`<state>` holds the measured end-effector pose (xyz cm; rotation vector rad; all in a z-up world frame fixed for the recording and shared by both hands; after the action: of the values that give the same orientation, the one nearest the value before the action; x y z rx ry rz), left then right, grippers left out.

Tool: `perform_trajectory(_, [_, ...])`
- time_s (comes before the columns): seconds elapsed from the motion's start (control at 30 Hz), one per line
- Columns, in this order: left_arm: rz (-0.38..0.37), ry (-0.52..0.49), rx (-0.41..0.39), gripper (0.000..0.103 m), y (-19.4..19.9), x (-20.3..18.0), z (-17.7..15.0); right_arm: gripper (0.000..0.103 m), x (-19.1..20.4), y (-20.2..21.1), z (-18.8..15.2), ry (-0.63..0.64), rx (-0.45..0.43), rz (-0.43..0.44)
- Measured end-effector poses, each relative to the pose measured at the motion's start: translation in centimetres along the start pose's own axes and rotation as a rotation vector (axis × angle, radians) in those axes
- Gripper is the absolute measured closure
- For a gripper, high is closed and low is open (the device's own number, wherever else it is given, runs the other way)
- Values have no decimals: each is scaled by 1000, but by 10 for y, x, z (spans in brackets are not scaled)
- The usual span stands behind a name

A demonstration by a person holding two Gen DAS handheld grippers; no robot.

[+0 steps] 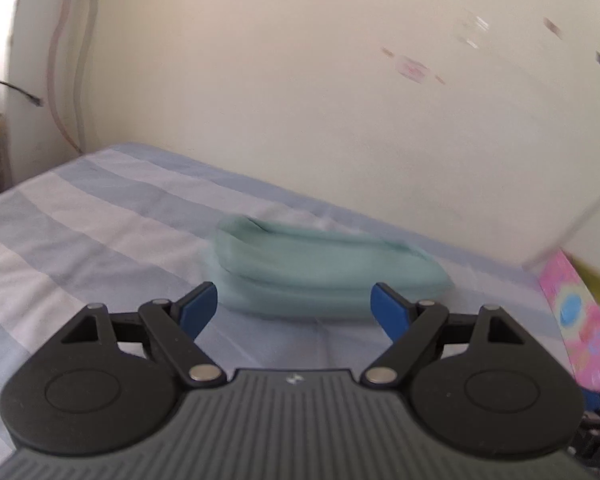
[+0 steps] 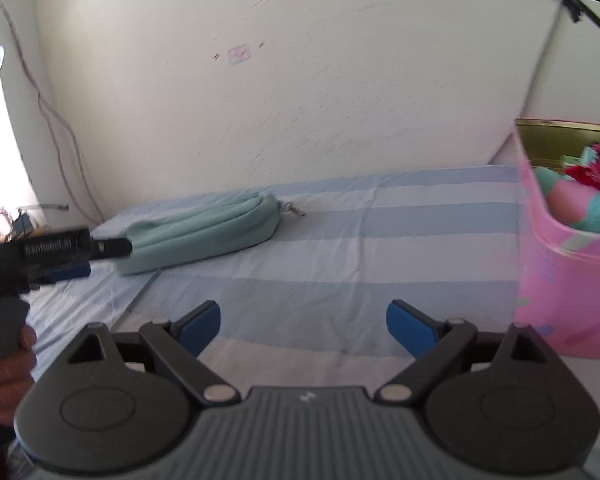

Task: Organize objects
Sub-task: 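Move the left gripper to the mint-green pouch and grasp it, then lift the mint-green pouch with the left gripper and carry it over the tin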

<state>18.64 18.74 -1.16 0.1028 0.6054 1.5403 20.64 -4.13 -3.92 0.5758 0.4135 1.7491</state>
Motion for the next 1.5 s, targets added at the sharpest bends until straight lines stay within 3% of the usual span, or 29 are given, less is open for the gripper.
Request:
perform_trajectory(0.2, [50,93,-1,17,-17,36,28,10,-6,-34,51,-133,-6,99])
perform_trajectory(0.4, [134,131,54,14,-46,60,11,9,3,-108,85,-259,71,163])
perform_trajectory(0.5, [109,122,86,12,-58,64,6,11,14,-141,83,-277,127,187])
perform_trajectory(0.57, [88,73,101,24,-61,53,4,16,26,-153,77,-252,145,214])
perform_trajectory(0.6, [38,58,110,43,-61,44,2,34,36,-153,76,-211,157,248])
perform_trajectory(0.63, [9,50,116,43,-60,37,1,38,44,-153,71,-175,176,268])
perform_trajectory(0.73, [37,-57,102,43,-56,24,-3,48,53,-144,65,-70,149,197])
perform_trajectory(0.9, [-73,-49,130,43,-49,9,-8,57,34,-128,60,-161,157,163])
perform_trajectory(1.03, [-129,-98,168,43,-39,-18,-24,58,16,-107,61,-162,145,95])
perform_trajectory(1.2, [-134,-214,187,43,-17,-52,-46,58,-5,-71,43,-139,148,18])
perform_trajectory(1.5, [-202,-204,225,43,35,-79,-84,57,-40,14,-3,-171,111,23])
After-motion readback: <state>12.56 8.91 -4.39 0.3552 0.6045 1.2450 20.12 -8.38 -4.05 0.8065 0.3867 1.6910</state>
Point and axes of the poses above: each gripper's, at about its wrist camera, not at the fingertips, and y roughly against the way its jaws point, x to its left, z to its top, the point moved 8 cm from there along -y, roughly the way its jaws point, and after that the axes turned 9 degrees about -z, right-handed, at the moved point
